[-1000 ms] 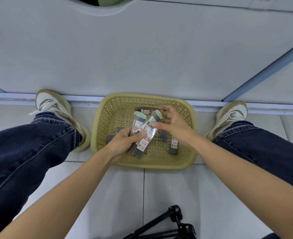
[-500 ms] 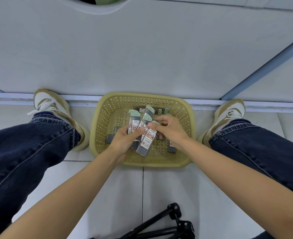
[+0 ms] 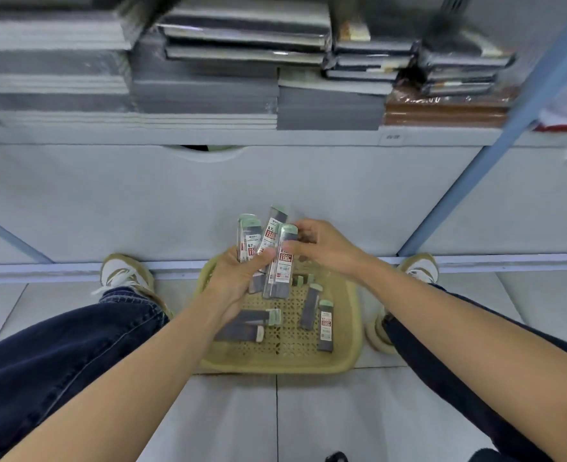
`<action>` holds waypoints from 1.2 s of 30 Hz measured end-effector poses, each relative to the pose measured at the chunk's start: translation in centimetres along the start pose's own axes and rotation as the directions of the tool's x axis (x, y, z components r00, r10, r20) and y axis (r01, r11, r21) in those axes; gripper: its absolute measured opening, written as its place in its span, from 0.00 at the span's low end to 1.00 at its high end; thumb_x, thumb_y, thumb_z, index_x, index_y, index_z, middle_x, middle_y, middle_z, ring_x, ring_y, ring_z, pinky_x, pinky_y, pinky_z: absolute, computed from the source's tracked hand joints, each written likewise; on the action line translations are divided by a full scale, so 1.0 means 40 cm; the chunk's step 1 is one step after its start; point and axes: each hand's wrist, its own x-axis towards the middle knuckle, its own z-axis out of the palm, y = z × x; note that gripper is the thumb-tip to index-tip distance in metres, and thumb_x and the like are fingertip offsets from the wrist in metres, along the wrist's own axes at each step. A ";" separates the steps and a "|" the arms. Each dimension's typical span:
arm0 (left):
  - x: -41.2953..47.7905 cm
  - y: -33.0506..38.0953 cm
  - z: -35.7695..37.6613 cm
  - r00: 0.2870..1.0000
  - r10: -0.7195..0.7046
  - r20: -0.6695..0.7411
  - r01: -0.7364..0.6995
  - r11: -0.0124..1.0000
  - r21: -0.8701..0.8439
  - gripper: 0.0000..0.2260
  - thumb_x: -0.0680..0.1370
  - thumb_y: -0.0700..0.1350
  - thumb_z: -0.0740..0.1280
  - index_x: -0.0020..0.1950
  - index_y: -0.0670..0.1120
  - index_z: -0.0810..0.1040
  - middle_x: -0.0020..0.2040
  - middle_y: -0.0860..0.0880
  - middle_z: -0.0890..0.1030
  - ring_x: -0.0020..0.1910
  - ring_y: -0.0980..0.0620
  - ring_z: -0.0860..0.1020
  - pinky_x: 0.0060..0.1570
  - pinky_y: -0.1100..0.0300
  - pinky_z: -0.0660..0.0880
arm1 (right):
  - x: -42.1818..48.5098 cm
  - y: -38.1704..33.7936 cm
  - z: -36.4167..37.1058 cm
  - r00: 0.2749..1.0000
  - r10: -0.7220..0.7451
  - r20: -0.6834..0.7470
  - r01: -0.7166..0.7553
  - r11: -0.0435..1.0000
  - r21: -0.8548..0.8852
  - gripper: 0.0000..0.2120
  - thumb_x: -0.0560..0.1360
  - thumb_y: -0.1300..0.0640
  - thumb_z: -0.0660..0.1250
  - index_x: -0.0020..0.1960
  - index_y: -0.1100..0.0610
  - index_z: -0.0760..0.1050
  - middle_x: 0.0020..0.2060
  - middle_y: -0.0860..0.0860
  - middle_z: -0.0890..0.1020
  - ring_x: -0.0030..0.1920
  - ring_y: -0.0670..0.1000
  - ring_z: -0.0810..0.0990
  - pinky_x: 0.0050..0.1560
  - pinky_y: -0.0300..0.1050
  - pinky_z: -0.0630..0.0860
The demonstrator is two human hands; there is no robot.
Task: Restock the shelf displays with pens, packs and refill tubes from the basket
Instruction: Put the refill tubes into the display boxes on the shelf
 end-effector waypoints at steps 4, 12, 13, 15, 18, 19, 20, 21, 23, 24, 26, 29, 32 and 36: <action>-0.048 0.145 0.048 0.979 0.183 0.087 -0.190 0.979 0.077 0.18 0.71 0.46 0.72 0.55 0.35 0.79 0.44 0.39 0.84 0.37 0.42 0.81 0.35 0.53 0.78 | -0.030 -0.143 -0.068 0.992 -0.112 -0.058 0.111 0.994 -0.011 0.12 0.78 0.62 0.65 0.59 0.67 0.72 0.49 0.58 0.80 0.48 0.52 0.79 0.44 0.44 0.77; -0.144 0.432 0.167 0.884 0.434 0.175 -0.452 0.889 0.078 0.04 0.77 0.43 0.70 0.50 0.45 0.80 0.39 0.47 0.85 0.33 0.51 0.83 0.29 0.63 0.76 | -0.152 -0.458 -0.231 0.879 -0.387 -0.280 0.382 0.921 -0.072 0.07 0.79 0.58 0.65 0.57 0.54 0.74 0.48 0.51 0.85 0.47 0.48 0.83 0.44 0.45 0.80; -0.153 0.466 0.177 0.877 0.454 0.159 -0.468 0.881 0.064 0.04 0.76 0.42 0.70 0.50 0.45 0.80 0.40 0.47 0.85 0.35 0.51 0.83 0.33 0.62 0.78 | -0.171 -0.498 -0.254 0.855 -0.416 -0.309 0.410 0.908 -0.088 0.08 0.79 0.58 0.65 0.57 0.53 0.74 0.49 0.51 0.85 0.48 0.47 0.83 0.44 0.45 0.80; -0.173 0.527 0.201 0.859 0.490 0.147 -0.503 0.862 0.065 0.05 0.76 0.43 0.71 0.50 0.44 0.81 0.41 0.46 0.85 0.36 0.50 0.83 0.39 0.57 0.81 | -0.211 -0.575 -0.296 0.811 -0.484 -0.329 0.466 0.874 -0.136 0.09 0.79 0.59 0.64 0.59 0.54 0.73 0.49 0.51 0.84 0.47 0.46 0.83 0.40 0.41 0.79; -0.199 0.603 0.235 0.837 0.526 0.152 -0.536 0.844 0.029 0.07 0.75 0.44 0.72 0.51 0.45 0.81 0.40 0.45 0.84 0.35 0.50 0.83 0.38 0.57 0.82 | -0.262 -0.676 -0.353 0.737 -0.574 -0.357 0.514 0.819 -0.254 0.10 0.80 0.60 0.63 0.61 0.57 0.72 0.51 0.51 0.84 0.49 0.49 0.83 0.39 0.41 0.80; -0.205 0.624 0.245 0.830 0.538 0.148 -0.545 0.838 0.014 0.08 0.75 0.45 0.73 0.52 0.46 0.81 0.39 0.46 0.84 0.35 0.51 0.83 0.36 0.58 0.81 | -0.274 -0.705 -0.373 0.704 -0.598 -0.383 0.524 0.801 -0.288 0.09 0.80 0.60 0.63 0.60 0.58 0.72 0.51 0.52 0.84 0.49 0.49 0.83 0.39 0.41 0.79; -0.209 0.643 0.255 0.822 0.550 0.148 -0.556 0.831 0.003 0.08 0.74 0.45 0.73 0.52 0.46 0.81 0.39 0.47 0.85 0.35 0.51 0.83 0.34 0.61 0.80 | -0.282 -0.732 -0.395 0.668 -0.617 -0.416 0.531 0.787 -0.315 0.08 0.80 0.61 0.62 0.59 0.58 0.72 0.51 0.53 0.84 0.47 0.48 0.83 0.38 0.41 0.79; -0.210 0.660 0.264 0.816 0.559 0.149 -0.564 0.826 -0.008 0.09 0.74 0.45 0.73 0.53 0.46 0.81 0.39 0.48 0.85 0.35 0.52 0.82 0.33 0.62 0.79 | -0.286 -0.757 -0.417 0.632 -0.630 -0.451 0.532 0.776 -0.338 0.07 0.80 0.61 0.62 0.58 0.58 0.71 0.51 0.55 0.84 0.46 0.48 0.82 0.38 0.42 0.79; -0.206 0.690 0.280 0.808 0.570 0.147 -0.573 0.819 -0.029 0.09 0.74 0.44 0.73 0.54 0.45 0.81 0.39 0.48 0.85 0.34 0.52 0.82 0.35 0.62 0.79 | -0.284 -0.801 -0.461 0.575 -0.637 -0.514 0.510 0.770 -0.384 0.08 0.81 0.60 0.61 0.59 0.60 0.70 0.51 0.57 0.83 0.46 0.49 0.82 0.40 0.44 0.80; -0.201 0.704 0.288 0.805 0.575 0.149 -0.577 0.816 -0.031 0.10 0.74 0.44 0.73 0.54 0.45 0.81 0.39 0.48 0.85 0.35 0.52 0.82 0.36 0.61 0.79 | -0.279 -0.818 -0.483 0.551 -0.637 -0.539 0.493 0.769 -0.406 0.08 0.81 0.60 0.60 0.59 0.61 0.69 0.50 0.57 0.83 0.46 0.49 0.82 0.40 0.44 0.80; -0.186 0.729 0.302 0.799 0.581 0.155 -0.585 0.811 -0.021 0.10 0.74 0.44 0.73 0.54 0.45 0.81 0.40 0.47 0.85 0.36 0.51 0.82 0.40 0.57 0.81 | -0.259 -0.844 -0.521 0.501 -0.647 -0.574 0.469 0.761 -0.448 0.08 0.81 0.60 0.59 0.59 0.61 0.69 0.49 0.55 0.82 0.44 0.46 0.82 0.38 0.40 0.80; -0.156 0.765 0.321 0.794 0.587 0.158 -0.589 0.808 -0.039 0.12 0.73 0.46 0.73 0.55 0.45 0.80 0.42 0.47 0.85 0.38 0.51 0.82 0.41 0.57 0.80 | -0.213 -0.873 -0.562 0.452 -0.661 -0.599 0.449 0.749 -0.488 0.08 0.81 0.61 0.59 0.59 0.63 0.69 0.45 0.52 0.81 0.40 0.42 0.81 0.34 0.34 0.78; -0.125 0.796 0.338 0.786 0.594 0.172 -0.595 0.802 -0.051 0.11 0.73 0.45 0.73 0.54 0.46 0.81 0.44 0.47 0.86 0.37 0.52 0.82 0.38 0.60 0.80 | -0.162 -0.894 -0.593 0.440 -0.678 -0.588 0.441 0.734 -0.517 0.07 0.81 0.62 0.60 0.58 0.62 0.69 0.45 0.50 0.80 0.45 0.46 0.81 0.37 0.37 0.80; -0.092 0.818 0.352 0.781 0.597 0.181 -0.594 0.801 -0.080 0.09 0.73 0.44 0.73 0.52 0.44 0.81 0.42 0.47 0.86 0.35 0.53 0.83 0.35 0.63 0.79 | -0.102 -0.911 -0.617 0.466 -0.718 -0.516 0.360 0.687 -0.631 0.05 0.80 0.61 0.61 0.56 0.57 0.69 0.51 0.57 0.80 0.52 0.56 0.80 0.51 0.55 0.80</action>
